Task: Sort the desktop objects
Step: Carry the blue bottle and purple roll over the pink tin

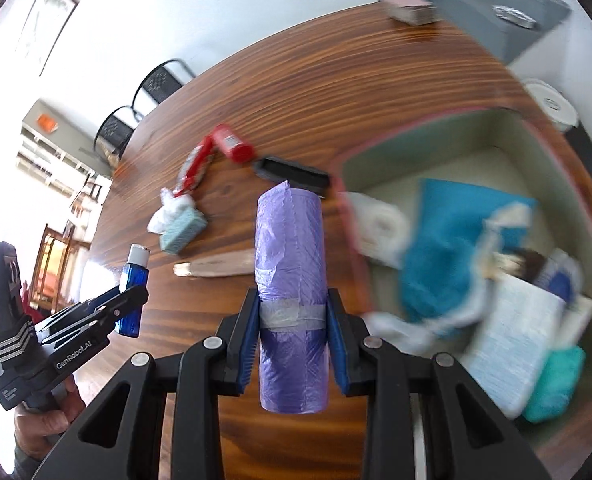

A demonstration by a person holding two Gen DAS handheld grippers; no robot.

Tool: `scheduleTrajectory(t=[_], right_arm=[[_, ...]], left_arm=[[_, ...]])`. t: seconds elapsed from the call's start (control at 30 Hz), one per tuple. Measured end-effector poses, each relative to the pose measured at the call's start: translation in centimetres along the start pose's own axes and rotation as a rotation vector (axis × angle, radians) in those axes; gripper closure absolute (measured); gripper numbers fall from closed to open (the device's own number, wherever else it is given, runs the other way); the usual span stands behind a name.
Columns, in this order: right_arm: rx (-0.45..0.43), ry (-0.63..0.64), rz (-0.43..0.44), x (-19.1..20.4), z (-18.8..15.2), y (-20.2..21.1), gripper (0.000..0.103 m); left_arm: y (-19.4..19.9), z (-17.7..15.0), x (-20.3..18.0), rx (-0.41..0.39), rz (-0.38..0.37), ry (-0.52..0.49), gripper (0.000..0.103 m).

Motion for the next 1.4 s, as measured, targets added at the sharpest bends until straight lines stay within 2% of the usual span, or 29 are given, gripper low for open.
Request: scheduleTrajectory(t=[0.17,0.3,0.4,0.53,1.0,1.2,1.27,1.33,1.4], right_arm=[[0.0,-0.045,-0.021,-3.7,-2.3,1.7,0.068],[0.021,-0.064,-0.026,-5.5,-3.8,1.6,0.068],[0.006,-0.041,-0.048,-6.2,-4.4,1.9,0.068],[-0.009,0.007,-0.084,-6.6,-3.9,1.6,0.068],[0.063,0.059,-0.081,-7.3,-3.6,-2.2,0.069],[0.047,0.035,-0.03,-7.2,-3.8,-0.3,0.067],[0.022,0.028,-0.01,-7.2,-3.9,0.8,0.063],[-0.007,0.021,-0.011,-7.5,-3.8,2.0,0.055],[-0.018,0.01,-0.031,-8.0,-3.9,2.8,0.054]], left_arm=[[0.0,-0.2,-5.3,-0.004,-0.033,-0.083,0.071],[0.1,-0.4,-8.6,-0.007,-0.061,-0.136,0.071],[0.0,-0.5,-10.4,-0.008,-0.07,-0.163,0.071],[-0.2,-0.8,-11.8,0.002,-0.079,-0.172,0.071],[0.0,-1.8,-12.6,0.014,-0.06,-0.159,0.071],[-0.1,-1.8,-13.8,0.023,-0.078,-0.172,0.071],[-0.1,-1.6,-14.4,0.02,-0.086,-0.182,0.071],[-0.1,-1.4,-15.2,0.017,-0.096,-0.196,0.071],[-0.1,-1.1,-16.1,0.015,-0.109,-0.21,0.071]])
Point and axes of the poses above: each gripper's, at about its wrist camera, not at the fingertips, and y roughly against the way its jaws point, x to its left, z to its top, the point moved 10 cm from there along -y, roughly the way its jaws point, and after that the axes turned 6 degrees about x, right-handed, at the moved point
